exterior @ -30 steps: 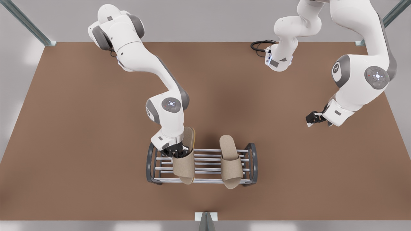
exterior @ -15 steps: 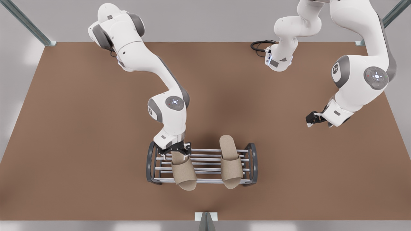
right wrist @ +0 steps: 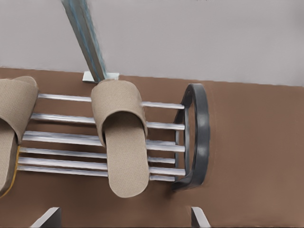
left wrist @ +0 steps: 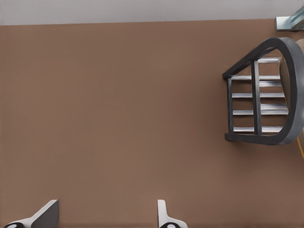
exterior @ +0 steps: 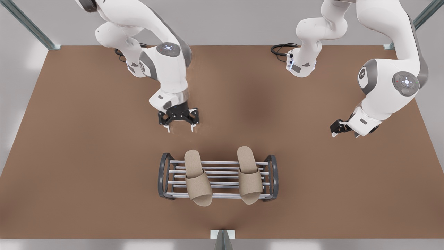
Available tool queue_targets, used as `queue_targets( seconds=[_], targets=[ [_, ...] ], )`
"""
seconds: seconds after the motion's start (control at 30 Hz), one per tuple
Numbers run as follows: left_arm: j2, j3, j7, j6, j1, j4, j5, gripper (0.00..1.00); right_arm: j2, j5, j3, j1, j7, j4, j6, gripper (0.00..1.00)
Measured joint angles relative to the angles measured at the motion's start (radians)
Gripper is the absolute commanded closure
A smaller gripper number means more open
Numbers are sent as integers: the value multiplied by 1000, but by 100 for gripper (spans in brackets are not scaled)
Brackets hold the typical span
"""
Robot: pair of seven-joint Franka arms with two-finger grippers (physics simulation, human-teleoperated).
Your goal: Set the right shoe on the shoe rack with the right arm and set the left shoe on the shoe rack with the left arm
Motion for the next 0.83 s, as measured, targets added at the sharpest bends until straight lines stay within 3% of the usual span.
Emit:
queue_targets(
  seconds=[0.07,0.2,0.33,0.47,0.53,0.57,0.63,0.67,0.83],
  targets=[
    [0,0,1,0,0,0,0,0,-129,73,1,-188,-45,-19,-69,0],
    [0,0,2,0,0,0,0,0,-57,226,-2,-629,-150,211,-303,0],
    [-6,-7,2,-4,4,1,0,0,-93,270,76,-1126,-258,102,-402,0],
    [-3,-9,1,-7,0,1,0,0,0,283,154,-1444,-343,123,-393,0],
    [-1,-9,1,-7,1,0,0,0,49,286,178,-1368,-378,157,-387,0],
    [0,-9,0,-7,2,0,0,0,88,286,181,-1208,-394,188,-384,0],
    [1,-9,0,-7,3,0,0,0,208,277,171,-727,-415,344,-397,0],
    [2,-9,0,-7,3,0,0,0,239,262,166,-607,-424,389,-406,0],
    [5,-9,0,-7,1,0,1,0,246,226,155,-576,-465,370,-436,0]
  ],
)
